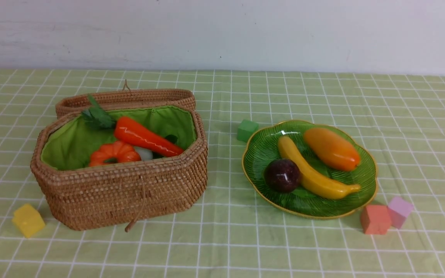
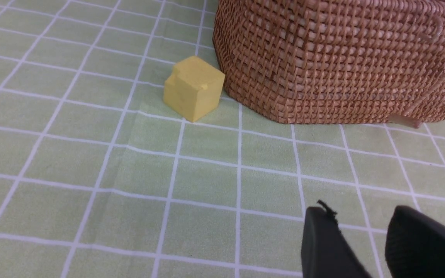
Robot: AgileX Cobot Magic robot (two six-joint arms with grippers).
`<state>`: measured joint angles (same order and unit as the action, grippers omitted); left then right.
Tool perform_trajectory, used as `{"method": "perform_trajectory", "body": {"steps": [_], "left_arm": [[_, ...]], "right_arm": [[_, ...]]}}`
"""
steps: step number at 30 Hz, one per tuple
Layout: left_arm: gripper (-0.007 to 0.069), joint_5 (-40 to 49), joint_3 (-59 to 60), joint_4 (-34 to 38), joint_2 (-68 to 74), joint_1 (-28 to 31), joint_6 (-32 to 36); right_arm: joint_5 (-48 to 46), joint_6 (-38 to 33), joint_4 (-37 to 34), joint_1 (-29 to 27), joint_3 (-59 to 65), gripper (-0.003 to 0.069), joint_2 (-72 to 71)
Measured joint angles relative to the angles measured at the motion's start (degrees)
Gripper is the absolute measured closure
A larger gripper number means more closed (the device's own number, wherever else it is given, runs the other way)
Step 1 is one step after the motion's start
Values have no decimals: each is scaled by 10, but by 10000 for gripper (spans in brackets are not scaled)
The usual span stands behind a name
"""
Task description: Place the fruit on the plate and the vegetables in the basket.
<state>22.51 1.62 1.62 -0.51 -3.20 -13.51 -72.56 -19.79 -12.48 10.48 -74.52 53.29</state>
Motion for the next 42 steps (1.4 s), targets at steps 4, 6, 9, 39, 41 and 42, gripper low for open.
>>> {"method": "perform_trajectory", "body": {"steps": [4, 6, 9, 39, 41, 42], "left_arm": [[386, 0, 0, 0, 0, 0, 0], [386, 0, 0, 0, 0, 0, 0], [386, 0, 0, 0, 0, 0, 0], [386, 0, 0, 0, 0, 0, 0], [386, 0, 0, 0, 0, 0, 0], [386, 0, 0, 0, 0, 0, 0]], "right_arm": [[0, -4, 17, -1, 0, 671, -6], [0, -6, 34, -10, 0, 671, -15], [4, -15, 40, -41, 6, 669, -53], [501, 231, 130, -131, 755, 646, -539], [502, 212, 125, -131, 755, 645, -539], [502, 211, 125, -131, 755, 645, -539]]}}
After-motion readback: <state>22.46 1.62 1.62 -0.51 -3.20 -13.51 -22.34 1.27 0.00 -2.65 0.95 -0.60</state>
